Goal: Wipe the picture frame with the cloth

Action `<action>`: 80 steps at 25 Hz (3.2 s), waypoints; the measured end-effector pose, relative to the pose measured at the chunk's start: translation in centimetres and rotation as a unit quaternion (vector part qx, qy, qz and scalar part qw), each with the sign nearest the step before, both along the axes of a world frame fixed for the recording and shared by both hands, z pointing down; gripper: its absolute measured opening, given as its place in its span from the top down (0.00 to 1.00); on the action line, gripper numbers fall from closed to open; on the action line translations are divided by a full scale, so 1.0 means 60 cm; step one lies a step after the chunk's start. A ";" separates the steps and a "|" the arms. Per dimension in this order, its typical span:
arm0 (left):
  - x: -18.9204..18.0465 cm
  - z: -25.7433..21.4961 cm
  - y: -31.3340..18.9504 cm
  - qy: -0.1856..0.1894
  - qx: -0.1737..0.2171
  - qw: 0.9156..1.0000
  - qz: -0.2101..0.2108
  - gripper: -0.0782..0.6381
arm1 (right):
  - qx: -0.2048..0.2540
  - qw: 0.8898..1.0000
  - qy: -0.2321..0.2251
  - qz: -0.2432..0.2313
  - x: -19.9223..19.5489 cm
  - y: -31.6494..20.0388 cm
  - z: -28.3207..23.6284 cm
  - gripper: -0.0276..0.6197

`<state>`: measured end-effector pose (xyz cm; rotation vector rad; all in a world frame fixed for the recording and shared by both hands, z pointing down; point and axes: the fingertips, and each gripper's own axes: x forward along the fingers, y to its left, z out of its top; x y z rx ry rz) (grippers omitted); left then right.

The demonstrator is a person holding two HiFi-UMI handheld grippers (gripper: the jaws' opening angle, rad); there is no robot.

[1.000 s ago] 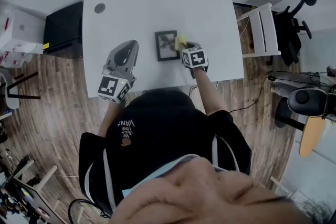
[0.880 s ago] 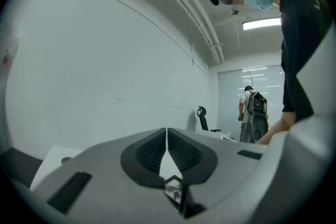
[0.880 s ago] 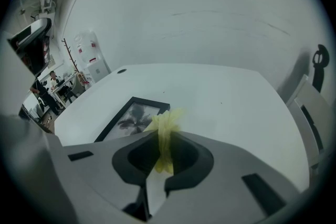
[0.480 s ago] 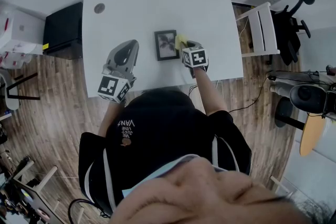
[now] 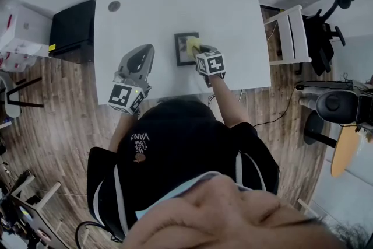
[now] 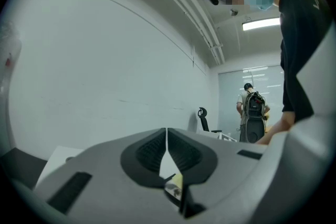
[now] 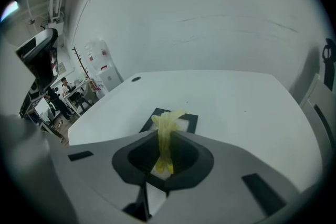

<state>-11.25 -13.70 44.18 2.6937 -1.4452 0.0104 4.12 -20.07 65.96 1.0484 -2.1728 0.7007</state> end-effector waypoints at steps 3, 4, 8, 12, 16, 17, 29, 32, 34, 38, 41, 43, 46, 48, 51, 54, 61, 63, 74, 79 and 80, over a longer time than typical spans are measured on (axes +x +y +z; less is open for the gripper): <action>-0.008 -0.002 0.006 0.001 0.000 1.000 -0.005 0.86 | -0.005 1.000 -0.010 -0.011 -0.028 0.010 -0.004 0.90; -0.011 -0.002 0.008 0.001 0.000 1.000 -0.006 0.86 | -0.006 1.000 -0.015 -0.016 -0.039 0.013 -0.005 0.90; -0.019 -0.001 0.012 0.000 -0.001 1.000 -0.012 0.86 | -0.012 0.999 -0.030 -0.034 -0.073 0.023 -0.007 0.90; -0.026 0.000 0.015 0.001 -0.003 1.000 -0.018 0.86 | -0.021 0.998 -0.035 -0.052 -0.100 0.035 -0.002 0.90; -0.033 0.002 0.017 0.001 -0.005 1.000 -0.021 0.86 | -0.031 0.998 -0.025 -0.057 -0.107 0.041 0.013 0.90; -0.034 0.002 0.016 0.001 -0.005 1.000 -0.021 0.86 | -0.033 0.998 -0.020 -0.056 -0.105 0.042 0.017 0.90; -0.024 0.003 0.010 0.001 -0.005 1.000 -0.015 0.86 | -0.033 0.998 0.018 -0.045 -0.052 0.035 0.040 0.90; -0.020 0.005 0.008 0.002 -0.005 1.000 -0.011 0.86 | -0.034 0.998 0.026 -0.038 -0.032 0.032 0.044 0.90; -0.018 0.005 0.007 0.001 -0.006 1.000 -0.009 0.86 | -0.033 0.998 0.028 -0.035 -0.021 0.031 0.044 0.90; -0.008 0.005 0.002 0.001 -0.006 1.000 -0.003 0.86 | -0.032 0.999 0.036 -0.022 0.005 0.025 0.041 0.90; 0.000 0.006 -0.001 0.001 -0.005 1.000 0.001 0.86 | -0.031 0.999 0.041 -0.015 0.024 0.024 0.042 0.90; 0.004 0.006 -0.001 0.001 -0.005 1.000 0.004 0.86 | -0.030 0.999 0.044 -0.010 0.036 0.024 0.041 0.90; 0.013 0.003 -0.002 0.000 -0.004 1.000 0.009 0.86 | -0.030 0.998 0.046 -0.001 0.055 0.022 0.039 0.90; 0.017 0.003 -0.003 0.000 -0.004 1.000 0.012 0.86 | -0.029 0.998 0.047 0.006 0.066 0.021 0.037 0.90; 0.018 0.004 -0.005 0.001 -0.005 1.000 0.015 0.86 | -0.027 0.998 0.051 0.014 0.081 0.017 0.035 0.90; 0.018 0.006 -0.003 0.002 -0.005 1.000 0.016 0.86 | -0.026 0.998 0.055 0.024 0.096 0.018 0.037 0.90; 0.022 0.005 -0.001 0.003 -0.005 1.000 0.019 0.86 | -0.024 0.998 0.053 0.031 0.103 0.018 0.033 0.90; 0.021 0.005 0.000 0.003 -0.006 1.000 0.017 0.86 | -0.024 0.998 0.051 0.033 0.104 0.017 0.031 0.90; 0.019 0.008 0.002 0.004 -0.008 1.000 0.012 0.86 | -0.018 0.999 0.026 0.031 0.082 0.012 0.017 0.90; 0.003 0.006 0.013 0.004 -0.006 1.000 0.006 0.86 | -0.017 1.000 -0.003 0.019 0.033 0.023 0.003 0.90; 0.000 0.006 0.015 0.005 -0.006 1.000 0.005 0.86 | -0.018 1.000 -0.010 0.016 0.022 0.026 0.001 0.90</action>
